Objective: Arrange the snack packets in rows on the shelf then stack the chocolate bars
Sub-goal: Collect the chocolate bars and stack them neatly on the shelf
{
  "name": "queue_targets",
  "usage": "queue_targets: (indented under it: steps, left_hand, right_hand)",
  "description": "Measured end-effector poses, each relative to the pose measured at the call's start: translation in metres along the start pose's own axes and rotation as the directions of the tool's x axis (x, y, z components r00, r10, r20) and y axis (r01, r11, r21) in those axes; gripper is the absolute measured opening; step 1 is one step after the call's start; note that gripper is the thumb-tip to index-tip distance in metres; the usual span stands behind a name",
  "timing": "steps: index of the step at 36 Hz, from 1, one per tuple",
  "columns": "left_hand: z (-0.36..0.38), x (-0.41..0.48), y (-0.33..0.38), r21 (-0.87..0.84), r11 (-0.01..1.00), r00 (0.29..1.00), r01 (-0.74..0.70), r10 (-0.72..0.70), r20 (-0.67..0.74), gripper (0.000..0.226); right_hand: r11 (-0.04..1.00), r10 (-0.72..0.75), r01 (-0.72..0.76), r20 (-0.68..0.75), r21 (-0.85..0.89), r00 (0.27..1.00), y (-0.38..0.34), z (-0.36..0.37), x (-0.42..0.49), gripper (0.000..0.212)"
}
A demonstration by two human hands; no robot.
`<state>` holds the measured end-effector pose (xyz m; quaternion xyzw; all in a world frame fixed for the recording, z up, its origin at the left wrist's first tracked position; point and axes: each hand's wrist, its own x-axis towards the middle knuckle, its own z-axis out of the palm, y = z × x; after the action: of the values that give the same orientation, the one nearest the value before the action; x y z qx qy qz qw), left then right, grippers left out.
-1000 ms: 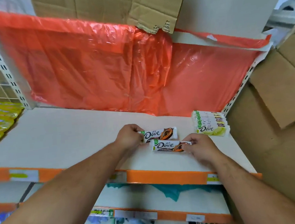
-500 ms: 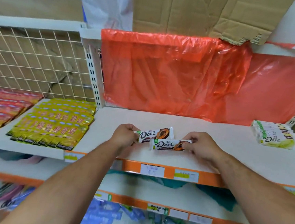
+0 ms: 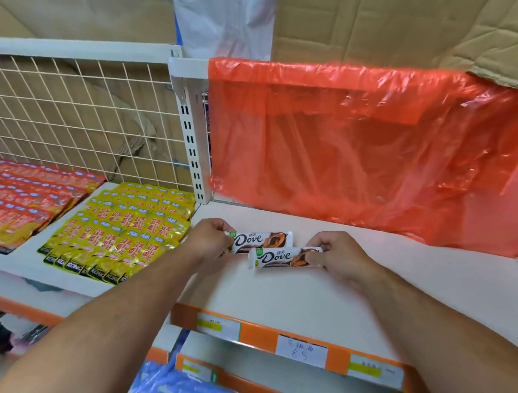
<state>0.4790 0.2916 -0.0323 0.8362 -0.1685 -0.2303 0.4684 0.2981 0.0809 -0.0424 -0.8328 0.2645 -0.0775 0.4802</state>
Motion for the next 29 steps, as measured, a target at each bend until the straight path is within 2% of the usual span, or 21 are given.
queue_targets:
  steps: [4,21,29]
  left_hand:
    - [-0.003,0.020,-0.001,0.014,1.000,1.000,0.004,-0.004,0.015,0.022]
    - [-0.025,0.089,0.003,0.139,0.986,0.977,-0.087,0.057,0.206,0.025]
    - [-0.034,0.110,0.008,0.213,0.955,0.959,-0.204,0.152,0.237,0.022]
  right_hand:
    - [1.000,0.008,-0.008,-0.006,-0.011,1.000,-0.003,0.002,0.009,0.015]
    - [0.997,0.076,-0.074,-0.185,0.016,0.980,-0.026,0.034,0.030,0.015]
    - [0.993,0.119,-0.110,-0.260,0.050,0.958,-0.038,0.055,0.029,0.013]
